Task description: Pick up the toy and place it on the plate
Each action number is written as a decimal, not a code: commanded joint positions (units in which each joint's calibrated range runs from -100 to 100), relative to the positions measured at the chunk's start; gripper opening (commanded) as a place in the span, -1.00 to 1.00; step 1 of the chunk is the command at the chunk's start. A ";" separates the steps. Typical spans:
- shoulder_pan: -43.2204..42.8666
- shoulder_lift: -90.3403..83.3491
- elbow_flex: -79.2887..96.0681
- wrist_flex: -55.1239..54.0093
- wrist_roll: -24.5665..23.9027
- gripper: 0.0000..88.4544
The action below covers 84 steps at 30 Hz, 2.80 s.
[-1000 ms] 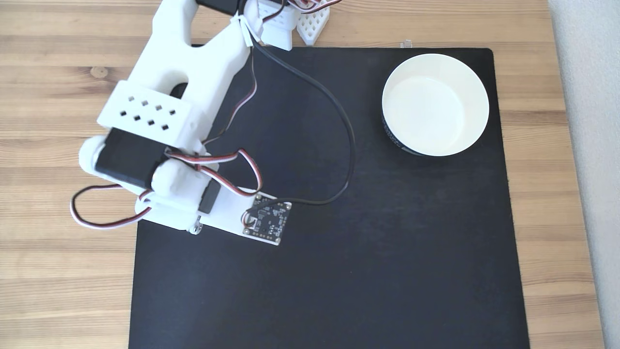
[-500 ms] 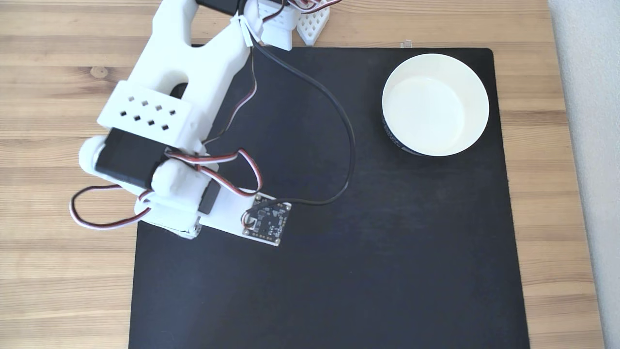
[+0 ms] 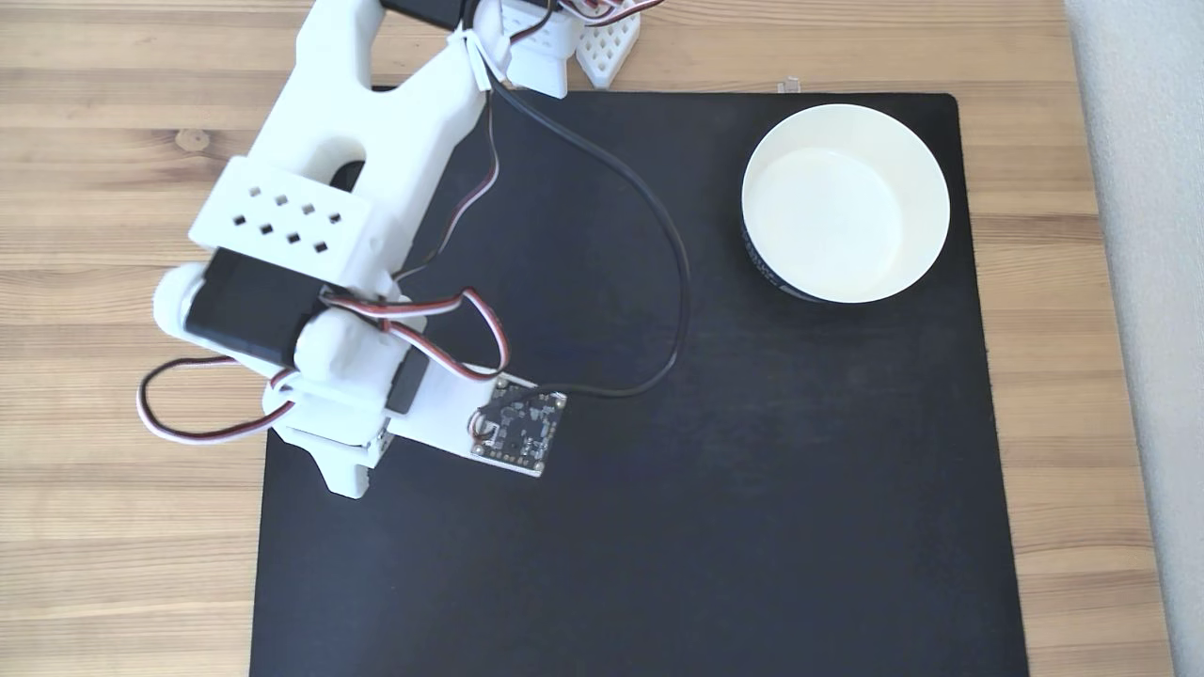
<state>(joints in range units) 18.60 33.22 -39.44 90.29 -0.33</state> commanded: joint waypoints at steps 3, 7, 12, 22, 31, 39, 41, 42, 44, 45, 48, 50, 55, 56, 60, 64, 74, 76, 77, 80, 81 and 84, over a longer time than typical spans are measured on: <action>0.01 -0.25 -1.70 0.56 -6.24 -0.19; 0.01 -0.25 -1.70 1.75 -12.45 -0.19; 0.01 -0.25 -1.70 2.77 -18.09 -0.19; -0.07 -0.25 -1.70 2.77 -20.02 -0.19; -1.08 0.25 -1.52 2.60 -19.97 -0.19; -2.25 3.42 -1.61 2.68 -19.97 -0.19; -2.25 3.42 -1.61 2.68 -19.97 -0.19; -2.25 3.42 -1.61 2.68 -19.97 -0.19; -2.25 3.42 -1.61 2.68 -19.97 -0.19; -2.25 3.42 -1.61 2.68 -19.97 -0.19; -2.25 3.50 -1.61 2.26 -19.71 -0.19; -2.25 3.58 -1.61 2.17 -19.71 -0.19; -2.25 5.42 -1.88 2.09 -19.76 -0.19; -2.25 6.00 -2.06 2.09 -19.65 -0.19; -2.25 7.67 -2.42 2.00 -19.65 -0.19; -2.25 8.75 -2.33 0.06 -19.55 -0.19; -2.17 11.92 -2.24 0.06 -19.50 -0.19; -2.17 11.92 -2.15 0.14 -19.71 -0.20; -2.17 11.92 -1.97 0.14 -19.86 -0.27; -2.08 12.00 -2.42 0.06 -19.92 -0.44; -2.00 12.00 -2.42 0.06 -19.92 -0.50; -1.91 11.92 -2.42 0.06 -19.76 -0.84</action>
<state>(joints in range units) 17.10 45.13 -41.90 90.29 -20.15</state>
